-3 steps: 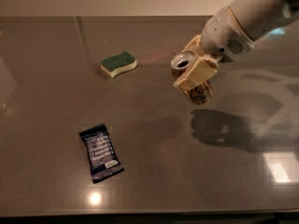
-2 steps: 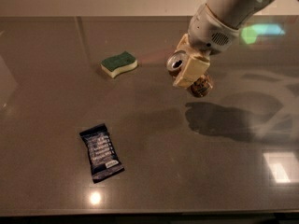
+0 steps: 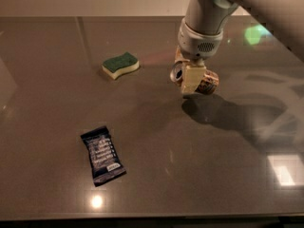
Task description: Knock orange can over
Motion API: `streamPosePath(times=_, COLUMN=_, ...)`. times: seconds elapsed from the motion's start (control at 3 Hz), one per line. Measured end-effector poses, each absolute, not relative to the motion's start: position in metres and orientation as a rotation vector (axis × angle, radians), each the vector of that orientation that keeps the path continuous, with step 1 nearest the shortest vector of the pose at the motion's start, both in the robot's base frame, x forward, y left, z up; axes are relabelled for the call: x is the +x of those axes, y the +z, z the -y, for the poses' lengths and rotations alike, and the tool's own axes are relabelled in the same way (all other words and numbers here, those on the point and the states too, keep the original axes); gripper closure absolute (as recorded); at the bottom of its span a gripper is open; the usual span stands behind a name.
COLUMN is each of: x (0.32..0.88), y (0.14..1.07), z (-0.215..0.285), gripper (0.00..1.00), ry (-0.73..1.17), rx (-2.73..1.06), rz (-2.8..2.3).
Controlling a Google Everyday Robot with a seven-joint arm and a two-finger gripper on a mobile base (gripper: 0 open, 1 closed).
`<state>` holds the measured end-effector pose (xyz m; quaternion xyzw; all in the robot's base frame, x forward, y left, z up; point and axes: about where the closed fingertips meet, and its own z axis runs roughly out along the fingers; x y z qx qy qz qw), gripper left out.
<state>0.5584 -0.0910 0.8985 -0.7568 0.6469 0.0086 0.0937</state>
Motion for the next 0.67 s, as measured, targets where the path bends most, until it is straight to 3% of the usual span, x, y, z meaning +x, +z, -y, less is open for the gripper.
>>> streamPosePath(times=0.67, x=0.569, y=0.874, z=0.092, gripper=0.59, ry=-0.143, rx=-2.383, rz=-1.907)
